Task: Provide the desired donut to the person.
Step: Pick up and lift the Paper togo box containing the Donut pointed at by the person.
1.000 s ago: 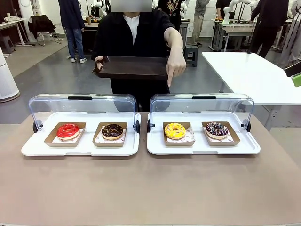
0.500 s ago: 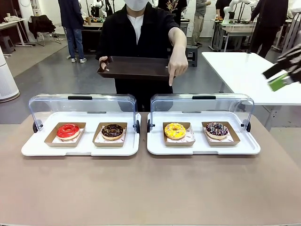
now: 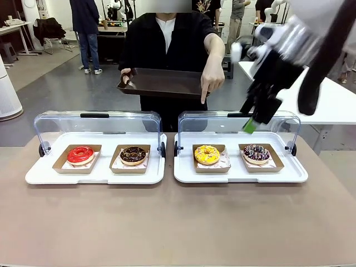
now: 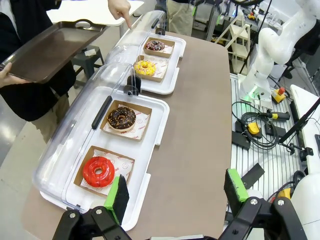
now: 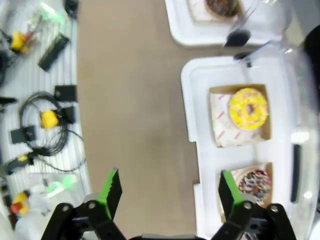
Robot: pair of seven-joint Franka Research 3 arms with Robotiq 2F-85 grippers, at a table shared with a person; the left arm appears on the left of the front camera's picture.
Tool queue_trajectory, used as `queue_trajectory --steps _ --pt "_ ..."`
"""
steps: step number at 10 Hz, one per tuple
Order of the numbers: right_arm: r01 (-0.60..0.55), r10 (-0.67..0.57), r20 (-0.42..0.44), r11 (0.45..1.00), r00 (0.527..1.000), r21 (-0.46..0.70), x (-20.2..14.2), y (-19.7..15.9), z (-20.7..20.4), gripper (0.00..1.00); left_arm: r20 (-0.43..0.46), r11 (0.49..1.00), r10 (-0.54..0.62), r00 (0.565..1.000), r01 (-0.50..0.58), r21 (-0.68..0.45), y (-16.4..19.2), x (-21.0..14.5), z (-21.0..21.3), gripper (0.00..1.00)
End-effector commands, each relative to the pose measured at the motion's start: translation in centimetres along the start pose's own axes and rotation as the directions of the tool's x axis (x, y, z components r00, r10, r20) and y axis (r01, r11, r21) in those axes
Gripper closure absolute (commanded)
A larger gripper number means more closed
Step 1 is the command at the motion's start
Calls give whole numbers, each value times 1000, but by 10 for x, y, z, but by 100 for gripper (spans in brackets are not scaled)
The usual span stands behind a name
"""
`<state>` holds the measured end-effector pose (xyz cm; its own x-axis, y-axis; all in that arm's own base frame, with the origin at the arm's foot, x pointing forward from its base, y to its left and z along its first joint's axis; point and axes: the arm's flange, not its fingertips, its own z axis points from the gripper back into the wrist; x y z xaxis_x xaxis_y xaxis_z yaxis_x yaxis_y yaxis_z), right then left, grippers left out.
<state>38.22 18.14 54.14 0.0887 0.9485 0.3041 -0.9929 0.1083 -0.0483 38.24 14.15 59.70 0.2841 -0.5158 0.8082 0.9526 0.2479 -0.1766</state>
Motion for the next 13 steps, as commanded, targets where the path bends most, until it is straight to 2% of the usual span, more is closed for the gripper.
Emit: queue_trajectory --steps 1,3,5,7,8,9,13 --pt "-60 46 -142 994 989 -96 -4 5 -61 0 8 1000 -6 1000 6 -1 -1 1 1 0" --pt "-131 111 -189 987 976 -97 -4 15 -107 0 8 1000 -6 1000 6 -1 -1 1 1 0" --pt "-156 137 -182 983 974 -98 1 20 -126 0 8 1000 -6 1000 6 -1 -1 1 1 0" --pt "-117 107 -153 991 982 -60 -1 18 -127 0 8 1000 -6 1000 6 -1 -1 1 1 0" --pt "-56 57 -103 998 993 6 -4 17 -118 0 8 1000 -6 1000 6 -1 -1 1 1 0" --pt "-155 140 -177 986 974 -69 -1 22 -129 0 8 1000 -6 1000 6 -1 -1 1 1 0" --pt "-155 140 -177 986 974 -69 -1 22 -129 0 8 1000 -6 1000 6 -1 -1 1 1 0"
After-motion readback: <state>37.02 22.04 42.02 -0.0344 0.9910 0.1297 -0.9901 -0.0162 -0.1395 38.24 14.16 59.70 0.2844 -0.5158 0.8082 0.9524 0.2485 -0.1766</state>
